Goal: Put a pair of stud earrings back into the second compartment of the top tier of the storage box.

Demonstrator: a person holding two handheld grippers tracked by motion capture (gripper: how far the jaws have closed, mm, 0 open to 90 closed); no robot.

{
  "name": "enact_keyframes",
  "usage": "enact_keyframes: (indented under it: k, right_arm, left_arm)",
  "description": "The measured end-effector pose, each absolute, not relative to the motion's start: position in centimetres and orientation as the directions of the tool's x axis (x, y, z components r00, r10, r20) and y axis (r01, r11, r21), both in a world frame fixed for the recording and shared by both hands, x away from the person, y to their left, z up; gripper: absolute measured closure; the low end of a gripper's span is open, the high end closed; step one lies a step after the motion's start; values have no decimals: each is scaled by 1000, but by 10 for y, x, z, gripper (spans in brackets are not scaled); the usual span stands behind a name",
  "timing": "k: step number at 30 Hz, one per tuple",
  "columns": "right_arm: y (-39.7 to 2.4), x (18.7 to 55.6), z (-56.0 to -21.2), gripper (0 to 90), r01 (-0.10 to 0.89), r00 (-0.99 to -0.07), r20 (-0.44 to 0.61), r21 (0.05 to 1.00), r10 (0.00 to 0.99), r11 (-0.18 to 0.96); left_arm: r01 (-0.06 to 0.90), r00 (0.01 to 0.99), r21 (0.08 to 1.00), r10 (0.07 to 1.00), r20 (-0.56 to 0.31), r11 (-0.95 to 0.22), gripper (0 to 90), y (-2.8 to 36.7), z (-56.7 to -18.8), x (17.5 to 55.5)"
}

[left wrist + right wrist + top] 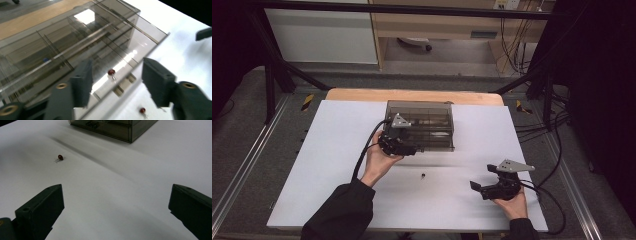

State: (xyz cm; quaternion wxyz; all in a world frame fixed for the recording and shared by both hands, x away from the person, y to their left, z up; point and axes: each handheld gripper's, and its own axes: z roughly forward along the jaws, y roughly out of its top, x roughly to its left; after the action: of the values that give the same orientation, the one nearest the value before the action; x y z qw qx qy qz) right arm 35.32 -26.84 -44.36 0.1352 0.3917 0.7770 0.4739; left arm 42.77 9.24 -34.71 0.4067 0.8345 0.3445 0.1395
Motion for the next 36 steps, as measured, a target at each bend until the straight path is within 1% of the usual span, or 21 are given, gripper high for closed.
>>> enact_keyframes:
  k: [2,3,4,5,6,12,15,16,18,22,29,30,36]
  right_arm:
    - [-268,353,-444,6,481,-657,161,842,737,244]
    - [-268,353,-444,6,480,-657,161,842,736,245]
    - [-268,353,-444,6,481,-657,161,842,737,245]
    - [-268,353,-444,6,481,-657,161,842,737,245]
    - [-268,353,-444,6,481,-657,161,842,737,245]
    - [-268,353,-444,6,483,-656,162,841,737,245]
    - [-268,353,-444,6,483,-656,162,841,737,245]
    - [-268,353,-444,6,483,-655,161,841,738,245]
    - [-268,353,-444,5,482,-656,161,841,737,246]
    - [-268,353,-444,6,482,-656,161,841,737,245]
    - [-268,353,-444,6,483,-655,161,841,738,246]
    - [-268,353,-444,6,483,-656,160,840,737,247]
    - [-268,353,-444,6,483,-655,161,840,738,246]
  left_arm:
    - [451,727,780,686,-39,-433,373,94,-347,424]
    - [445,729,783,683,-37,-434,357,96,-348,421]
    - [442,732,785,680,-37,-434,316,98,-348,418]
    - [440,733,788,679,-37,-432,316,99,-349,416]
    - [432,737,791,676,-32,-434,288,102,-350,411]
    - [418,744,797,667,-25,-436,200,108,-358,397]
    - [411,750,798,661,-21,-441,178,108,-361,393]
    - [410,750,796,661,-16,-446,135,108,-364,389]
    - [410,749,793,662,-10,-451,104,107,-368,386]
    - [416,745,788,667,-10,-453,82,106,-375,383]
    - [427,752,776,659,-19,-464,76,102,-393,381]
    - [449,745,768,666,-39,-457,76,98,-400,380]
    - [459,750,742,661,-28,-489,78,88,-412,380]
